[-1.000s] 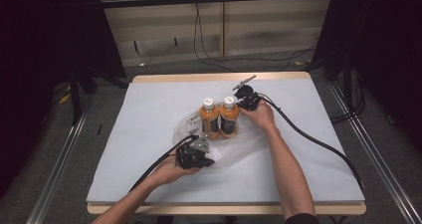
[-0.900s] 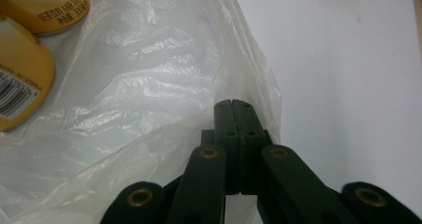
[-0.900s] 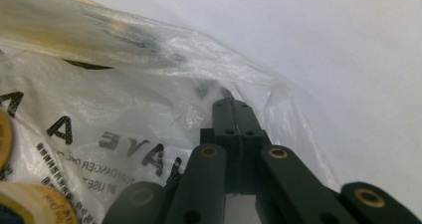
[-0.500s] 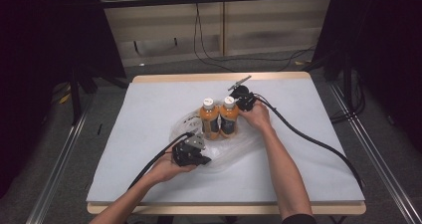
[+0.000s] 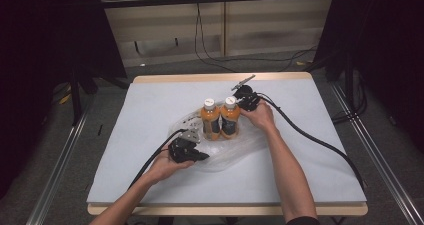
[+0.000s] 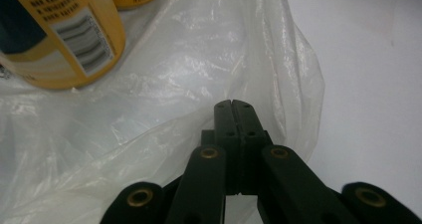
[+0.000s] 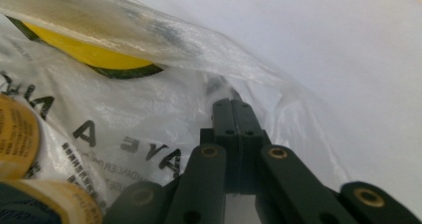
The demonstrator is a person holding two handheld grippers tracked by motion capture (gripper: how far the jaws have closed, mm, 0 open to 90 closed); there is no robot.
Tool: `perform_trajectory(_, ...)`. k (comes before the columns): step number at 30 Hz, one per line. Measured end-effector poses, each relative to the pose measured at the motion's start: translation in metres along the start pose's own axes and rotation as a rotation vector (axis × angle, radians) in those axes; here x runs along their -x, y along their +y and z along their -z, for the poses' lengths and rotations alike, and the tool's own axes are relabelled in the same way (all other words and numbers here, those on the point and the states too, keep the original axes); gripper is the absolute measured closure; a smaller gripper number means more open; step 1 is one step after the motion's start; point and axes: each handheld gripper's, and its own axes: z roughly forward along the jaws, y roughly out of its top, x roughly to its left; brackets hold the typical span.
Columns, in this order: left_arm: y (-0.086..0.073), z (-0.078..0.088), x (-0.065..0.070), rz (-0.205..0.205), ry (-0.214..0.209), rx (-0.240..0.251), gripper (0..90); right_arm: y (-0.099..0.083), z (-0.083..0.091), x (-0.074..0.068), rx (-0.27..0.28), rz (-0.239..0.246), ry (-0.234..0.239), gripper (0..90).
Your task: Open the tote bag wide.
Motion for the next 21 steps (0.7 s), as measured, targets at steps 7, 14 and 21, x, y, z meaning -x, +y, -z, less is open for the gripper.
perform_trajectory(7,0.003,0.003,0.002,0.028,-0.011,0.07,87.2,-0.002,0.023,0.001,0.076,0.002,0.051,90.0)
perform_trajectory(14,0.005,0.009,0.006,-0.004,0.05,0.119,80.8,-0.008,0.05,0.003,0.13,0.015,0.02,90.0)
perform_trajectory(21,0.007,0.015,0.012,-0.01,0.081,0.202,61.8,-0.02,0.074,0.005,0.194,-0.006,0.015,65.0)
